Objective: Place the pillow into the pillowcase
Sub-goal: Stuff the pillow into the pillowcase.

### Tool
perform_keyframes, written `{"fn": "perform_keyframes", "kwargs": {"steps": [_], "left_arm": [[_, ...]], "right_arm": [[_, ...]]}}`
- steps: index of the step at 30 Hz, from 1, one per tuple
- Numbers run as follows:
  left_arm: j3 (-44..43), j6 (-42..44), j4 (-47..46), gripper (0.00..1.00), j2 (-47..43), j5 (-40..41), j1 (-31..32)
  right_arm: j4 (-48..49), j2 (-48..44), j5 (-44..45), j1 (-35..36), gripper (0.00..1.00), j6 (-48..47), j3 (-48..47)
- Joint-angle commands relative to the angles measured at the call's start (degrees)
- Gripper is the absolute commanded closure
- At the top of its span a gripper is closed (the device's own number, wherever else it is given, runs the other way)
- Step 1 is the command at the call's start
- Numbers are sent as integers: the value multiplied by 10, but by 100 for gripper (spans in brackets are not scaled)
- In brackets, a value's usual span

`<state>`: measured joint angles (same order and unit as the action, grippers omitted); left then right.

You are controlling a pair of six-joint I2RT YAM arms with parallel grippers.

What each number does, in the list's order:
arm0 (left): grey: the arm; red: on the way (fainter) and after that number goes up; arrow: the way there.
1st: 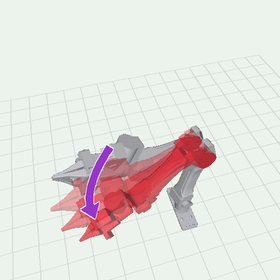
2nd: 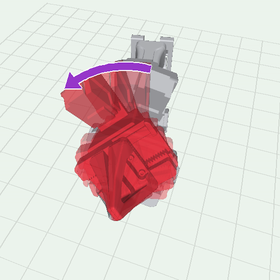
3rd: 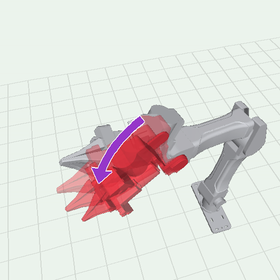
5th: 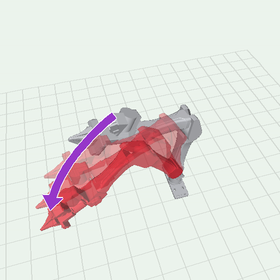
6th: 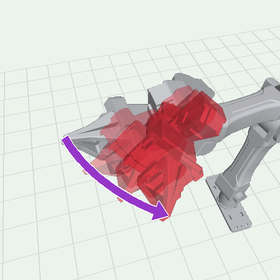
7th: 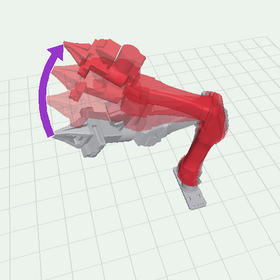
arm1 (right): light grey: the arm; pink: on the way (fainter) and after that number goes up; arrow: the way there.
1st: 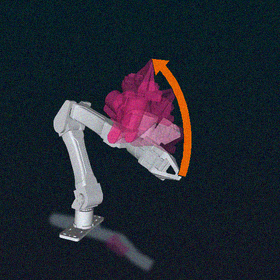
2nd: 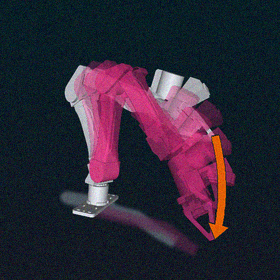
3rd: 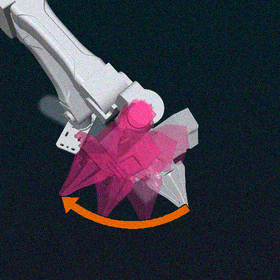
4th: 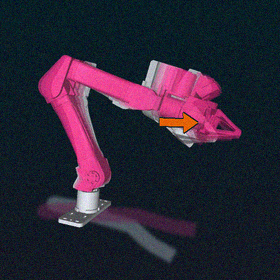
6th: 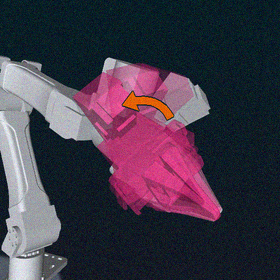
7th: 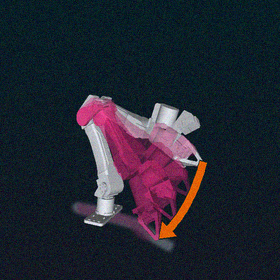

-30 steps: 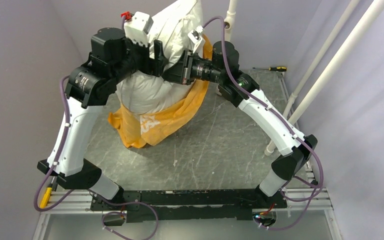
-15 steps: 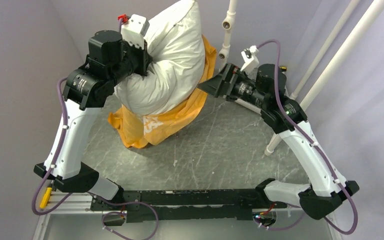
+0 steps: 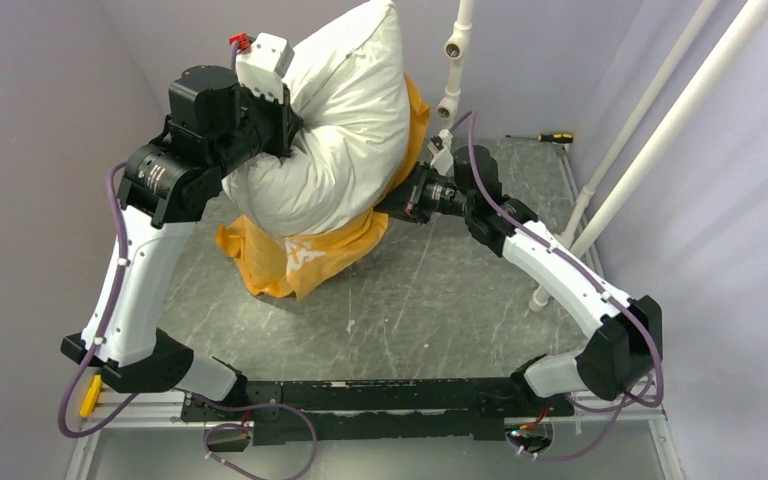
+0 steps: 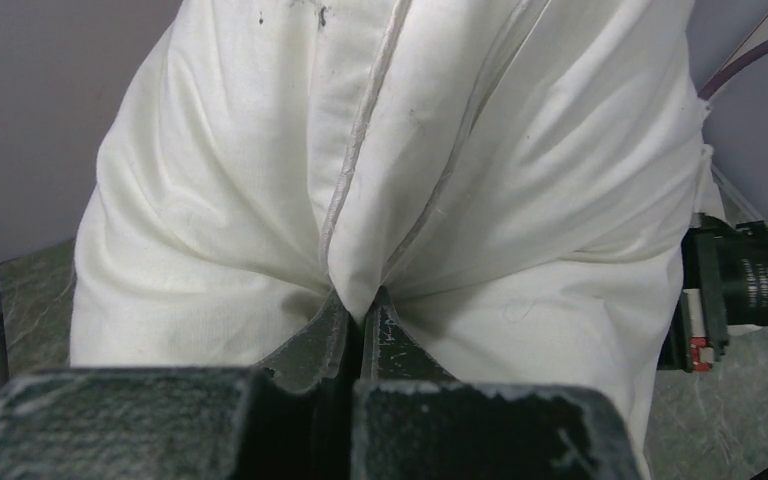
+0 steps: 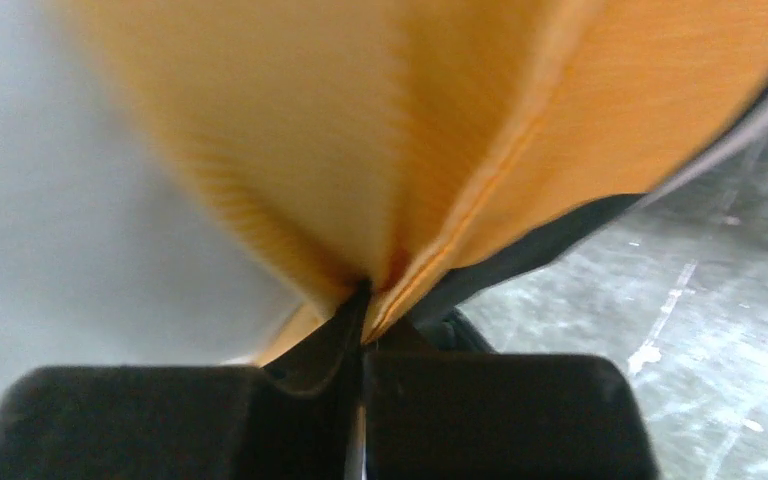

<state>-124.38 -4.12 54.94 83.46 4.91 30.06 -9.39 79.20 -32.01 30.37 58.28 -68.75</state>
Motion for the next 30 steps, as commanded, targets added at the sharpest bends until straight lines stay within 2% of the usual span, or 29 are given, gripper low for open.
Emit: {"fn": "perform_keyframes", "kwargs": {"steps": [1,4,7,11,14,20,24,27,30], "left_arm": [[5,-4,51,100,-2,21,-11],[-21,-6,34,100,-11,6,-11],[-39,-9,-4,100,-27,-40,-11],[-33,-22,-104,100,-64,-151,-11],[-2,-45,-189,100,-90,-204,-11],[-107,-51,-133,100,-4,-254,-11],[-57,-59,-171,100,-1,-257,-11],[-60,-57,-145,100,19,-254,-11],[-35,-71,-155,100,25,-307,-11]], "right_arm": [[86,-54,-31,11,100,31,-62],[88,-74,-35,11,100,22,-121],[165,-77,-58,11,100,45,-176],[265,-33,-103,13,100,94,-271],[272,5,-119,15,100,101,-361],[244,76,-132,26,100,90,-502],[213,141,-144,25,100,86,-617],[185,198,-143,22,100,91,-722],[203,242,-139,12,100,126,-784]]}}
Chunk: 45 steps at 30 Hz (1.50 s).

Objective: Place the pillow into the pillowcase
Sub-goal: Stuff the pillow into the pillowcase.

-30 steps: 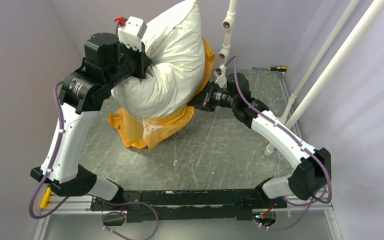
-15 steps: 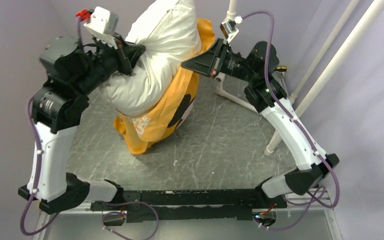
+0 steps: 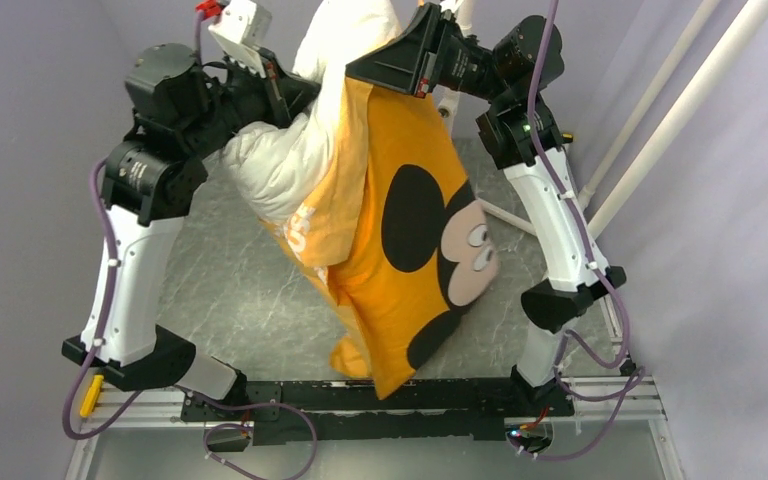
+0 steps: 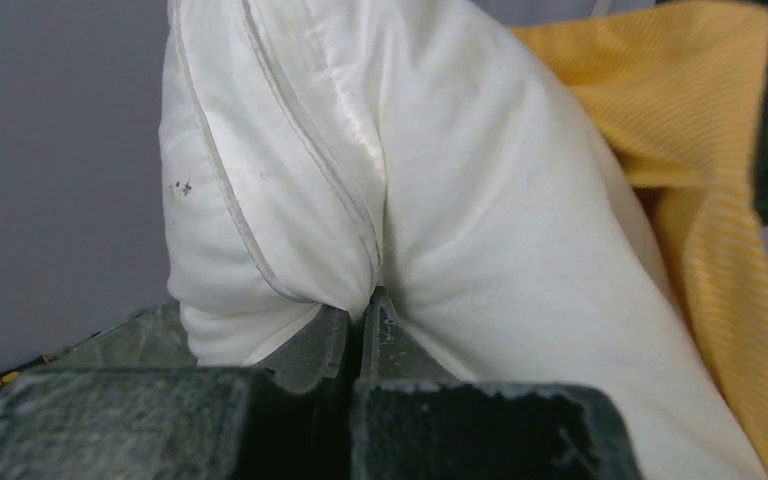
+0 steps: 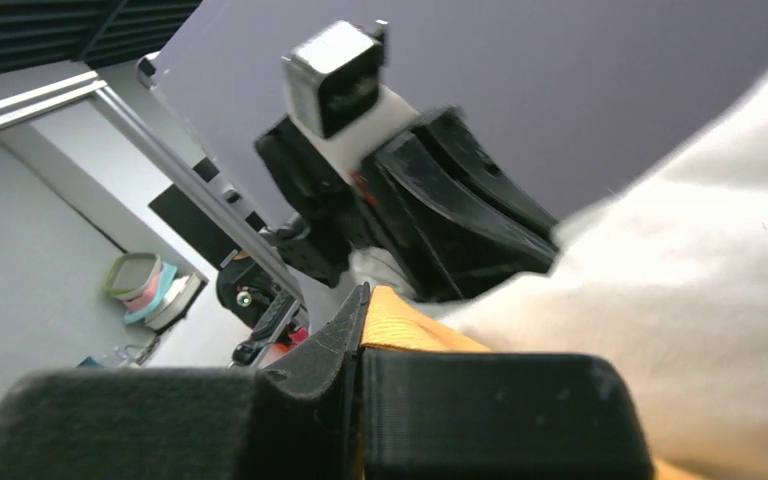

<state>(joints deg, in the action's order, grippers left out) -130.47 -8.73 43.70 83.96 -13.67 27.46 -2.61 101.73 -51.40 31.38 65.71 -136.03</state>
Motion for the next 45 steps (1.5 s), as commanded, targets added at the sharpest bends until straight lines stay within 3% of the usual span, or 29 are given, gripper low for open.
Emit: {"fn": "perform_keyframes", "kwargs": {"steps": [1,5,11,16,23,29,32,35,39,45], "left_arm": [[48,-35,-67,100,12,-137,15],[157,-85,-185,100,-29,-190,33],[165,-57,-220,100,-25,-256,120],[265,-44,-334,100,-71,-269,196],[393,-44,-359,100,-92,-257,218],[420,-8,-330,100,-53,-273,263],[449,-10,-366,100,-44,-278,273],[495,-5,-414,100,-39,-265,294],[543,27,-399,100,-37,-235,305],[628,58,-433,100,-106,-132,325]], "right_arm": [[144,25,59,-2,100,61,-115],[163,17,63,-5,100,61,-78],[141,36,63,-6,100,64,-107],[187,61,57,-6,100,115,-112],[206,84,36,3,100,140,-110],[224,93,33,8,100,152,-116],[241,87,33,10,100,155,-111],[252,84,32,10,100,155,-114],[248,69,29,10,100,145,-100],[243,40,37,10,100,121,-46]]}}
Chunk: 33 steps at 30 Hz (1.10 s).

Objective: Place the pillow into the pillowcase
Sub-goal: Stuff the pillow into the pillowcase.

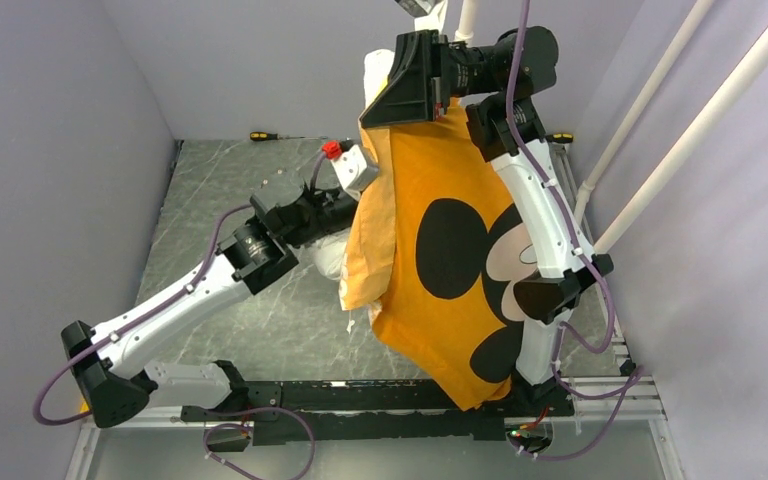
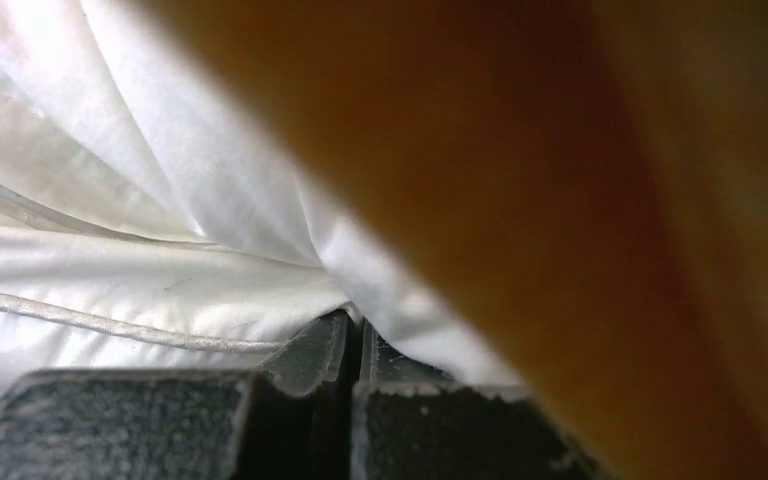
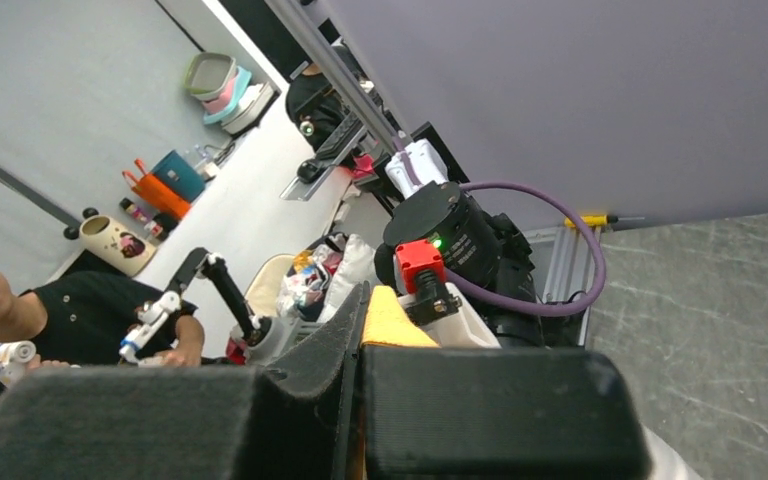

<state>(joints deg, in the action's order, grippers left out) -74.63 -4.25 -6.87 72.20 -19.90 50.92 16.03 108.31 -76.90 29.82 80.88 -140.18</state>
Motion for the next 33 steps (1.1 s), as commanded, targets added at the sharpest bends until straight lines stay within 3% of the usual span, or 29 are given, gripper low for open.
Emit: {"fn": "perform_keyframes", "kwargs": {"steps": [1,5,6,8,9,11,16,21,33], "left_arm": [[73,18,73,100,-6,-48,92],[26,31,129,96,-74,65,92],[-2,34,162,82,-82,94,92],[-74,31,248,35,-85,139,92],[-110,24,295,21,-83,166,92],[-174,15,403,7,-77,216,92],[-268,-28,586,2,-86,386,92],[-314,-134,719,0,-132,510,92],[-390,-339,962,1,-201,582,115]], "right_arm": [[47,-23,291,26,100,-34,-9],[70,-27,281,27,100,-19,27],[78,-31,281,28,100,-17,40],[84,-34,278,30,100,-17,56],[85,-35,275,33,100,-18,60],[90,-36,270,38,100,-20,68],[100,-63,277,42,100,-35,122],[90,-71,275,42,100,-49,143],[98,-66,269,42,100,-41,151]]}}
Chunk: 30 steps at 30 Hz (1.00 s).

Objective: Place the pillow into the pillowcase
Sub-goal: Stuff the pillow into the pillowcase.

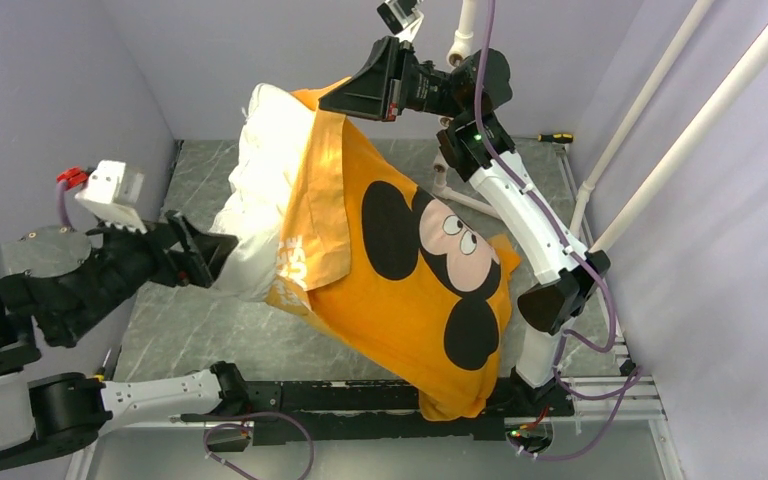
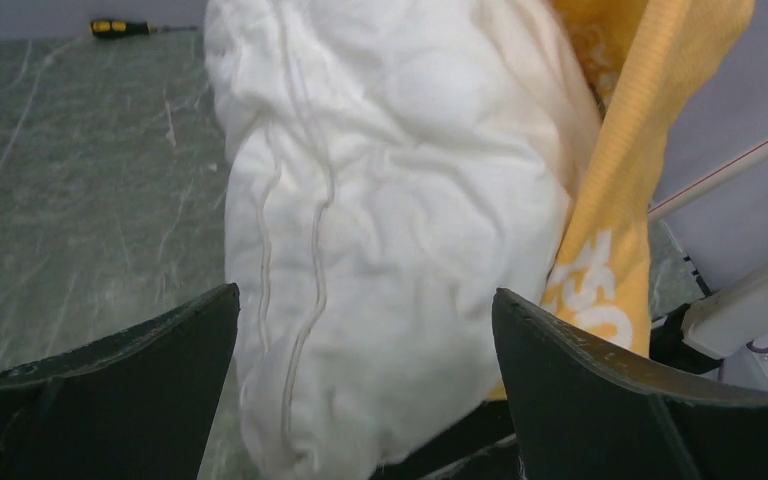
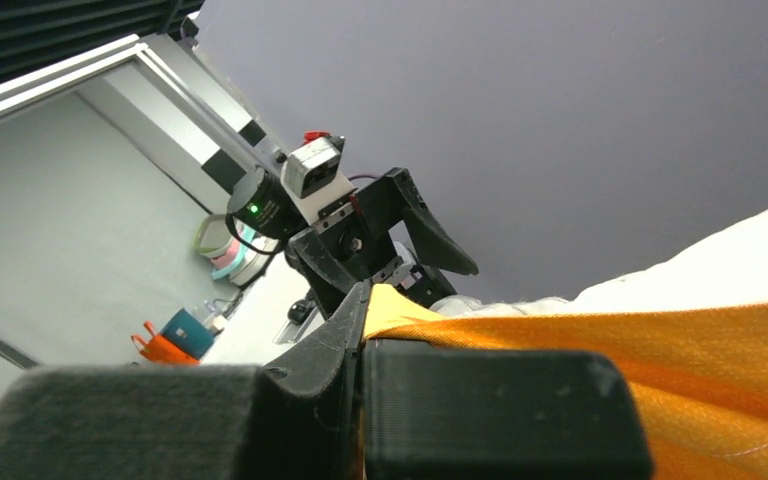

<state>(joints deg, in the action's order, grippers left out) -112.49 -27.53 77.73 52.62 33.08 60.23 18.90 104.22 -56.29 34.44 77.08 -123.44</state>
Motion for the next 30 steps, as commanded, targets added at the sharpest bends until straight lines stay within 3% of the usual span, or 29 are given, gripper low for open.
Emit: {"fn": "perform_keyframes", "kwargs": {"steps": [1,6,10,14,20,23,25,27,28,30], "left_arm": [[-4,-146,131,1,-21,75,38],[102,-170,73,1,-83,91,169],[142,-202,44,5,-92,162,275],[206,-144,-77,36,-131,233,384],[276,7,-249,99,-160,374,557],[258,34,-239,100,-120,481,612],[215,-20,-167,100,-85,510,618],[196,18,-158,99,-63,522,619],[199,76,-198,92,-57,522,619],[223,204,-323,46,-54,521,619]], "right_arm": [[77,-25,61,-4,100,2,-11],[94,-30,60,-4,100,14,9],[98,-38,58,-3,100,14,28],[106,-45,61,1,100,16,50],[89,-36,57,15,100,19,36],[78,-38,56,19,100,14,31],[74,-41,54,20,100,10,34],[68,-47,54,20,100,5,41],[68,-48,54,20,100,4,44],[69,-50,53,20,100,3,48]]}}
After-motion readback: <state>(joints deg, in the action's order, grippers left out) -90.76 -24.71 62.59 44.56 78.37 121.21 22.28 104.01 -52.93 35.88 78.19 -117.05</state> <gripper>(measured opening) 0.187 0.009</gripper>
